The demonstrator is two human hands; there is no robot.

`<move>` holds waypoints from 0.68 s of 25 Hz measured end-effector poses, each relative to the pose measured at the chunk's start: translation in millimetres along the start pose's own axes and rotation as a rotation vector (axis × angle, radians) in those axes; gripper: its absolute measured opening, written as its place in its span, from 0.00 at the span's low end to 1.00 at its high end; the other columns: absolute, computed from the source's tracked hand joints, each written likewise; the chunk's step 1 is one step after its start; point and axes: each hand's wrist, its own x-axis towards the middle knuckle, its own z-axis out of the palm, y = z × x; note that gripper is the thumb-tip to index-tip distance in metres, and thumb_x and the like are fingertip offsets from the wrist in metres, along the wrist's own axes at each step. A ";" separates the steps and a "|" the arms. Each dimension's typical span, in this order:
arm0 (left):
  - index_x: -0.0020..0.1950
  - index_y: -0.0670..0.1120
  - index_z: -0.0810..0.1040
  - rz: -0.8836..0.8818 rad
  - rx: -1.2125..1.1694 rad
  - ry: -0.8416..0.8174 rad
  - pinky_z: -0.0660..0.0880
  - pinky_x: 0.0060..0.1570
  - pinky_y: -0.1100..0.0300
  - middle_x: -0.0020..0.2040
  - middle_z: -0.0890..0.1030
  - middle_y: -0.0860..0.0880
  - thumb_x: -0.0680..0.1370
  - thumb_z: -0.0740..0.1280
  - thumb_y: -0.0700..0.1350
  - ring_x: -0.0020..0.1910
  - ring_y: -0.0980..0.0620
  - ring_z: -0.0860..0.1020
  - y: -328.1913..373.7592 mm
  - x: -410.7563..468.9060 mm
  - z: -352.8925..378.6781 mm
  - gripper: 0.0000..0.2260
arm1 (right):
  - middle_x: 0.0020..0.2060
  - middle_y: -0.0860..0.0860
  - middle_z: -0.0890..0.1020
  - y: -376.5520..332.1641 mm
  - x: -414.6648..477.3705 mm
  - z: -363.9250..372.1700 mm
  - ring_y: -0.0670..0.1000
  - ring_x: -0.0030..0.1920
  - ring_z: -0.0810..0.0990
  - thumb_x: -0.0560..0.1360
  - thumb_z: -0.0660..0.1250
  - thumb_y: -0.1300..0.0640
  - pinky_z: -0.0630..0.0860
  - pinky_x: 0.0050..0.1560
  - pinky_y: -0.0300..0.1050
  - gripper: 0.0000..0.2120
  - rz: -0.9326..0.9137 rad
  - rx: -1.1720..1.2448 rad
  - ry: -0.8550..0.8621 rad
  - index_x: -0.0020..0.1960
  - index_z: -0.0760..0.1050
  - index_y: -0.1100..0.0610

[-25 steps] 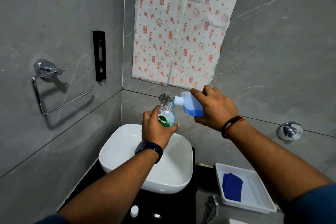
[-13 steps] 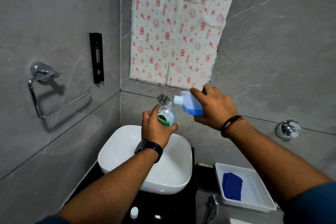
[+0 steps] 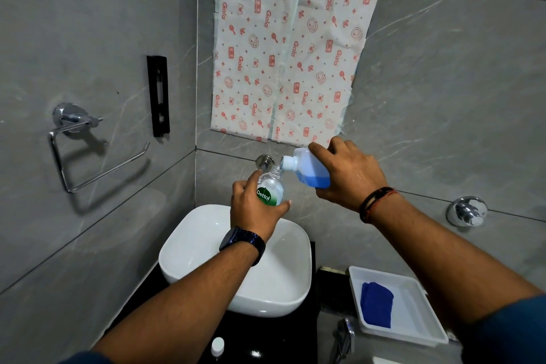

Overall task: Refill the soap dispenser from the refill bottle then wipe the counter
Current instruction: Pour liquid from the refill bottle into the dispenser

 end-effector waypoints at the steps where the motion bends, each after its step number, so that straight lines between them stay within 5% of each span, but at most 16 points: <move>1: 0.64 0.55 0.69 0.000 0.000 0.000 0.70 0.41 0.61 0.52 0.67 0.53 0.57 0.79 0.55 0.50 0.49 0.75 0.0 0.0 0.0 0.38 | 0.55 0.56 0.74 0.0 0.0 -0.6 0.57 0.52 0.73 0.63 0.77 0.48 0.78 0.41 0.52 0.39 -0.001 0.000 -0.002 0.68 0.61 0.49; 17: 0.65 0.55 0.69 0.003 -0.008 -0.009 0.70 0.41 0.63 0.50 0.65 0.55 0.58 0.80 0.55 0.46 0.54 0.71 1.5 -0.8 -1.2 0.38 | 0.57 0.56 0.73 -0.5 1.4 -5.6 0.57 0.53 0.73 0.64 0.76 0.48 0.78 0.42 0.52 0.38 -0.015 -0.017 -0.023 0.68 0.60 0.49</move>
